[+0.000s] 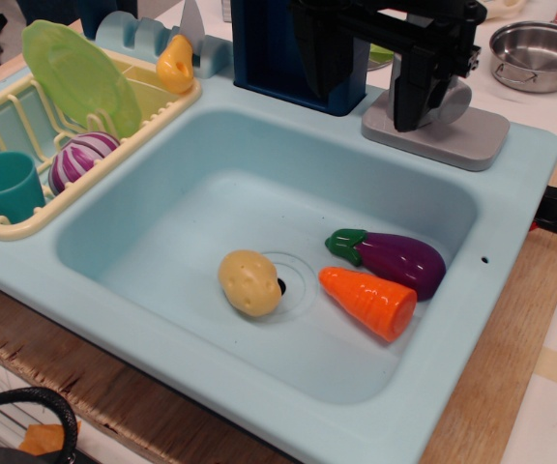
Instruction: Turn lever vertical to-front
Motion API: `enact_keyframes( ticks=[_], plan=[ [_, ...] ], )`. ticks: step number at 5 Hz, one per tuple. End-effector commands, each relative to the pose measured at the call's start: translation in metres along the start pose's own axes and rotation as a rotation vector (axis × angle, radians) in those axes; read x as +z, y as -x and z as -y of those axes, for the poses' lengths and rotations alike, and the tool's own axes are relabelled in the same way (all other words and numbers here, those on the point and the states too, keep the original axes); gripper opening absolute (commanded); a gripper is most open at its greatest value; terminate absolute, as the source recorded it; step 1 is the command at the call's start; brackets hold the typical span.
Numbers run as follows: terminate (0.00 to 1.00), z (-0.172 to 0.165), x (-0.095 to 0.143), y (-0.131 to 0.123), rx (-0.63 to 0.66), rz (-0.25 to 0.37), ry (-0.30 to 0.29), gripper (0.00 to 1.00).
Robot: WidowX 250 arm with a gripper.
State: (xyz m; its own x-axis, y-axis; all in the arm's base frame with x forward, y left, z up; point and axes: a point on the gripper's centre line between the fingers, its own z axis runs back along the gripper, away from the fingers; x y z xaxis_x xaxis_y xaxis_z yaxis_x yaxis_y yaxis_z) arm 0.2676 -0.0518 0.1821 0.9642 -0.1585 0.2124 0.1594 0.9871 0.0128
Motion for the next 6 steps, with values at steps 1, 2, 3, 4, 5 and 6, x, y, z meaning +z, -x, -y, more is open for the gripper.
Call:
enact_keyframes(
  ticks=[1, 2, 3, 4, 5, 6],
  plan=[
    [0.0, 0.0, 0.0, 0.0, 0.0, 0.0, 0.0, 1.0],
    [0.0, 0.002, 0.009, -0.011, -0.042, 0.099, -0.024, 1.0],
    [0.0, 0.004, 0.018, -0.023, -0.069, 0.187, -0.054, 1.0],
    [0.0, 0.006, 0.028, -0.037, -0.102, 0.252, -0.081, 1.0],
    [0.0, 0.01, 0.024, -0.044, -0.122, 0.296, -0.067, 1.0],
    [0.0, 0.013, 0.016, -0.055, -0.147, 0.32, -0.052, 1.0]
  ],
)
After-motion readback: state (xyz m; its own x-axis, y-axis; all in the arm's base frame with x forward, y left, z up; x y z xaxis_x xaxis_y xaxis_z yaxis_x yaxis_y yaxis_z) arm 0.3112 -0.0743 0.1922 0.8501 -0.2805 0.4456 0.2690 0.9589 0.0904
